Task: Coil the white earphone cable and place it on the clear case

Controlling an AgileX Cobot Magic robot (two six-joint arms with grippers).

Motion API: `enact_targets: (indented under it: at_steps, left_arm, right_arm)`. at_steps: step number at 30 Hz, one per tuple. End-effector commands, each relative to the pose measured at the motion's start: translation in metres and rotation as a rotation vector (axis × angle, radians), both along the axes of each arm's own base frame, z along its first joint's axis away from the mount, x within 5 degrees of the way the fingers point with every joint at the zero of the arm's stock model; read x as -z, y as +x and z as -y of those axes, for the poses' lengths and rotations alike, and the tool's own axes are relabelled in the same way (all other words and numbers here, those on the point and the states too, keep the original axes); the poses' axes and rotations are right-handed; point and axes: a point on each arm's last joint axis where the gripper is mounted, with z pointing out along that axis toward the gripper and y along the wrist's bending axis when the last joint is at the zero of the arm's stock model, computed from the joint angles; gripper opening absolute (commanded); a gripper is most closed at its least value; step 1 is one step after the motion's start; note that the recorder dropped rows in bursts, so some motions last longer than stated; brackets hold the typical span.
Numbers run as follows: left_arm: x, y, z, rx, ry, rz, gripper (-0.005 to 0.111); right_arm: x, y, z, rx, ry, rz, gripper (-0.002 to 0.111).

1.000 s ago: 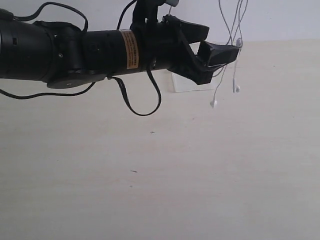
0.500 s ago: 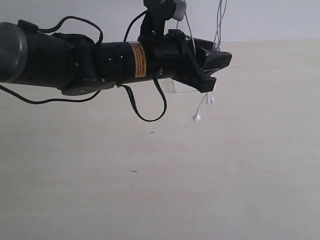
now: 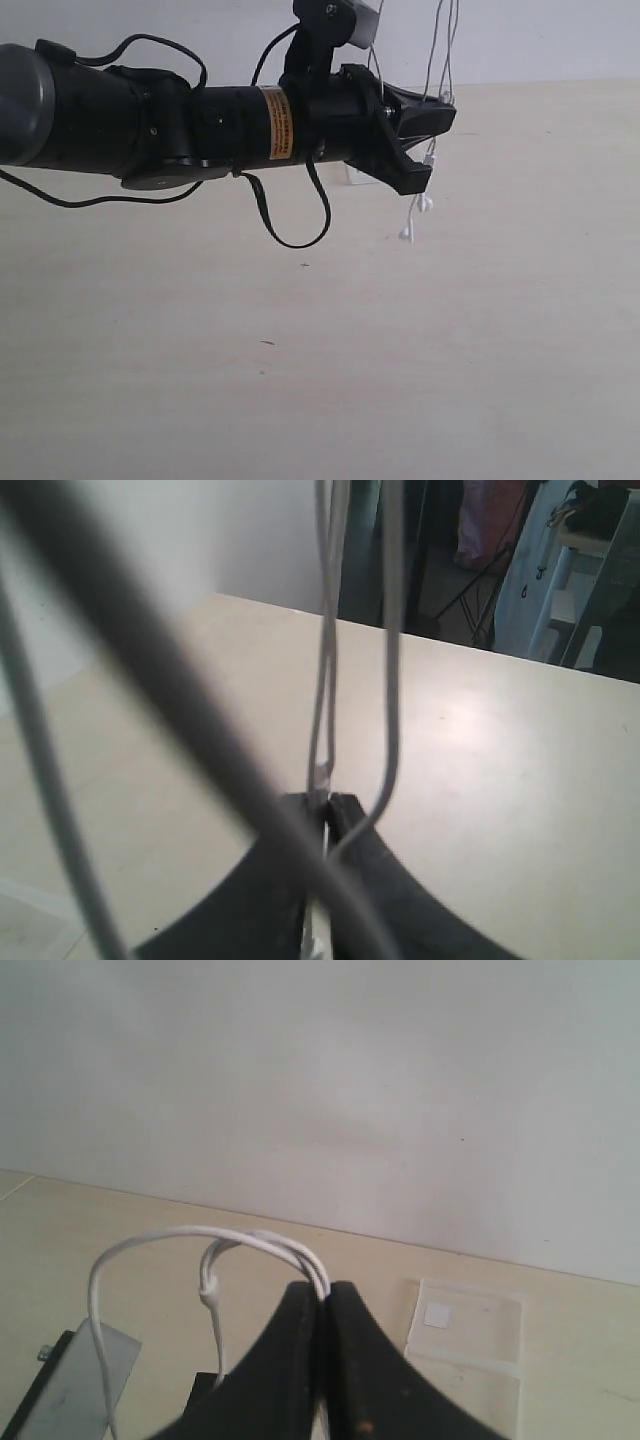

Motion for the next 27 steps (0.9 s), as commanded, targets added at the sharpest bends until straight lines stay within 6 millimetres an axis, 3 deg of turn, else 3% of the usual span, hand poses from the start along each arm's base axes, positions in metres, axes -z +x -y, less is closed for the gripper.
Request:
enact_targets:
  at_steps: [1, 7, 15, 27]
  left_arm:
    - [0.001, 0.002, -0.001, -0.018, 0.019, -0.012, 0.000]
    - [0.005, 0.004, -0.003, -0.051, 0.057, -0.028, 0.000]
    - [0.001, 0.004, -0.005, -0.068, 0.069, -0.027, 0.000]
    - [-0.046, -0.019, -0.022, -0.091, 0.021, 0.011, 0.000]
  right_arm:
    - [-0.004, -0.002, 0.002, -0.003, -0.035, 0.021, 0.000]
    - [-0.002, -0.001, 0.004, 0.006, -0.073, 0.014, 0.000]
    - [-0.008, 0.000, 0.030, 0.111, -0.074, -0.002, 0.000]
    - [0.027, 0.009, 0.042, 0.222, -0.276, -0.240, 0.000]
